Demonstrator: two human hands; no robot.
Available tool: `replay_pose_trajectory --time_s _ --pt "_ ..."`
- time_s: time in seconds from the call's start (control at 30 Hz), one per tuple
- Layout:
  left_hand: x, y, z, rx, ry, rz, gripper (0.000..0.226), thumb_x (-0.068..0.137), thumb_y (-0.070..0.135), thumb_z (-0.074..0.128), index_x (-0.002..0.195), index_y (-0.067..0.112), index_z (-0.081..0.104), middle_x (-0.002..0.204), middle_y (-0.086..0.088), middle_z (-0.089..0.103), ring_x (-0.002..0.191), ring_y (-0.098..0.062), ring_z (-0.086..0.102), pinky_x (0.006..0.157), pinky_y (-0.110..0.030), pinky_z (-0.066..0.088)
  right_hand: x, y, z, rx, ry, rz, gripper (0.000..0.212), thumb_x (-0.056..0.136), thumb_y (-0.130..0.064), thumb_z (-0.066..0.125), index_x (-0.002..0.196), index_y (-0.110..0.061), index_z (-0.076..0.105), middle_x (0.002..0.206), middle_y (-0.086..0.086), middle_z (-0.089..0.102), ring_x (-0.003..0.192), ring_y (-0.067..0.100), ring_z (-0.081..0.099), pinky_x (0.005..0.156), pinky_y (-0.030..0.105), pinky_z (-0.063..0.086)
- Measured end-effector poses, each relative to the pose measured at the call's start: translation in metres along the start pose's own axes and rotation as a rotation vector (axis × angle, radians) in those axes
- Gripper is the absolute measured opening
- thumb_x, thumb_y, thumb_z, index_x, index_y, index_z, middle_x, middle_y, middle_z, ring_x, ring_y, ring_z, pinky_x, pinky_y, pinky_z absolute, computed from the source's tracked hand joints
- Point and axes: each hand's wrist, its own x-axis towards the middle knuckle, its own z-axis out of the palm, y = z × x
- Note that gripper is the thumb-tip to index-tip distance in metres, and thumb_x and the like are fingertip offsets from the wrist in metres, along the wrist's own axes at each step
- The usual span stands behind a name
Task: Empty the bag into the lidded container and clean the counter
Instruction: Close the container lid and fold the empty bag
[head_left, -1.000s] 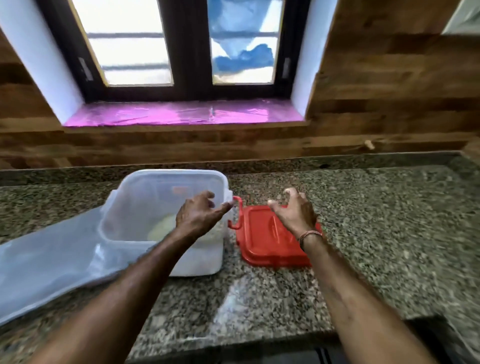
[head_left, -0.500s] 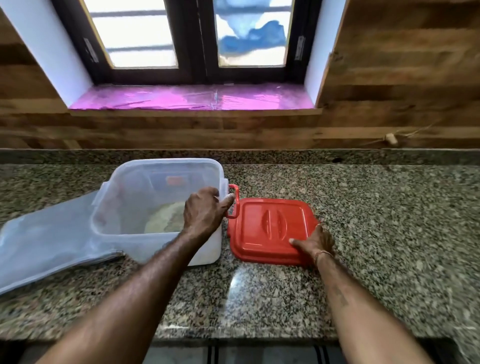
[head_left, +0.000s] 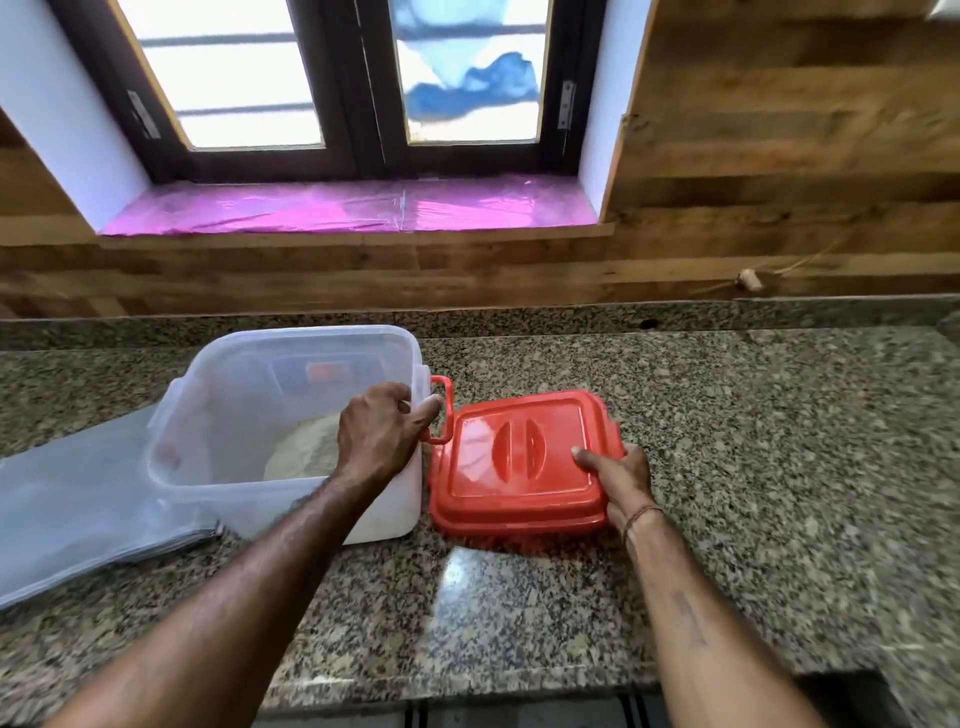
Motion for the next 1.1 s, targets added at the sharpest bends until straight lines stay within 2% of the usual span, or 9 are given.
replay_pose_trajectory --time_s 0.07,0.2,0.3,0.43,0.6,0.77,0.9,1.0,1.1 --pt "0.0 0.001 0.0 0.004 -0.007 -0.005 0.054 0.09 0.057 0.067 0.06 0.015 0.051 0.06 -0.001 0.06 0.059 -0.02 0.055 0.048 -0.027 0.028 -0.006 -0.018 -0.008 0.015 0.051 -0.082 0.077 0.066 -0.02 0.094 0.13 -0.015 0.051 0.115 0.015 0.071 0.085 0.034 0.077 0.064 0.051 0.066" --pt "0.001 -0.004 0.001 -0.047 -0.046 -0.028 0.063 0.087 0.074 0.058 0.068 0.014 0.061 0.067 0.0 0.068 0.065 -0.021 0.063 0.051 -0.028 0.037 -0.026 -0.07 -0.029 0.181 0.105 -0.235 0.076 0.071 -0.013 0.092 0.135 -0.011 0.05 0.121 0.014 0.068 0.094 0.03 0.074 0.065 0.037 0.063" --pt "0.006 -0.006 -0.002 -0.204 -0.093 -0.073 0.077 0.083 0.088 0.045 0.108 0.022 0.074 0.098 0.0 0.079 0.09 -0.023 0.073 0.076 -0.037 0.057 -0.045 -0.103 -0.038 0.337 0.068 -0.258 0.074 0.072 -0.01 0.09 0.136 -0.011 0.053 0.117 0.013 0.071 0.093 0.028 0.074 0.064 0.039 0.064" --pt "0.027 -0.003 -0.024 -0.623 -0.088 -0.14 0.091 0.082 0.088 0.041 0.142 0.021 0.056 0.128 -0.006 0.069 0.119 -0.025 0.064 0.102 -0.045 0.051 -0.079 -0.131 -0.026 0.38 -0.056 -0.256 0.085 0.06 -0.02 0.094 0.137 -0.015 0.059 0.12 0.017 0.074 0.1 0.036 0.077 0.074 0.052 0.065" --pt "0.062 -0.025 -0.08 -0.942 -0.203 -0.053 0.079 0.082 0.071 0.068 0.142 0.022 0.053 0.127 -0.005 0.071 0.109 -0.017 0.071 0.086 -0.033 0.059 -0.128 -0.147 0.04 0.339 -0.249 -0.236 0.051 0.08 -0.009 0.083 0.127 -0.008 0.063 0.115 0.02 0.076 0.103 0.037 0.075 0.079 0.051 0.065" --pt "0.071 -0.12 -0.128 -0.8 -0.056 -0.173 0.085 0.068 0.081 0.074 0.139 0.04 0.056 0.121 0.005 0.074 0.111 -0.022 0.071 0.098 -0.048 0.056 -0.15 -0.133 0.141 0.171 -0.264 -0.338 0.067 0.074 -0.017 0.09 0.132 -0.005 0.059 0.114 0.015 0.076 0.099 0.029 0.077 0.082 0.041 0.065" --pt "0.058 -0.178 -0.14 -0.525 -0.01 -0.312 0.1 0.064 0.096 0.058 0.149 0.046 0.042 0.149 -0.006 0.056 0.139 -0.037 0.049 0.117 -0.058 0.034 -0.16 -0.107 0.194 -0.095 -0.182 -0.453 0.059 0.077 -0.036 0.089 0.125 -0.015 0.062 0.111 0.005 0.076 0.099 0.023 0.076 0.089 0.044 0.063" --pt "0.038 -0.182 -0.147 -0.39 -0.051 -0.29 0.089 0.086 0.072 0.062 0.16 0.03 0.033 0.17 -0.007 0.022 0.157 -0.033 0.016 0.126 -0.05 0.01 -0.156 -0.086 0.213 -0.311 -0.051 -0.471 0.07 0.064 -0.069 0.086 0.113 -0.022 0.069 0.108 0.003 0.075 0.1 0.024 0.073 0.089 0.044 0.063" --pt "0.036 -0.193 -0.14 -0.549 -0.072 -0.24 0.089 0.091 0.048 0.072 0.162 0.02 0.028 0.171 -0.002 0.016 0.156 -0.024 0.022 0.124 -0.037 0.019 -0.135 -0.063 0.215 -0.335 -0.067 -0.434 0.095 0.043 -0.089 0.08 0.112 -0.025 0.068 0.114 0.007 0.072 0.103 0.027 0.073 0.087 0.048 0.063"
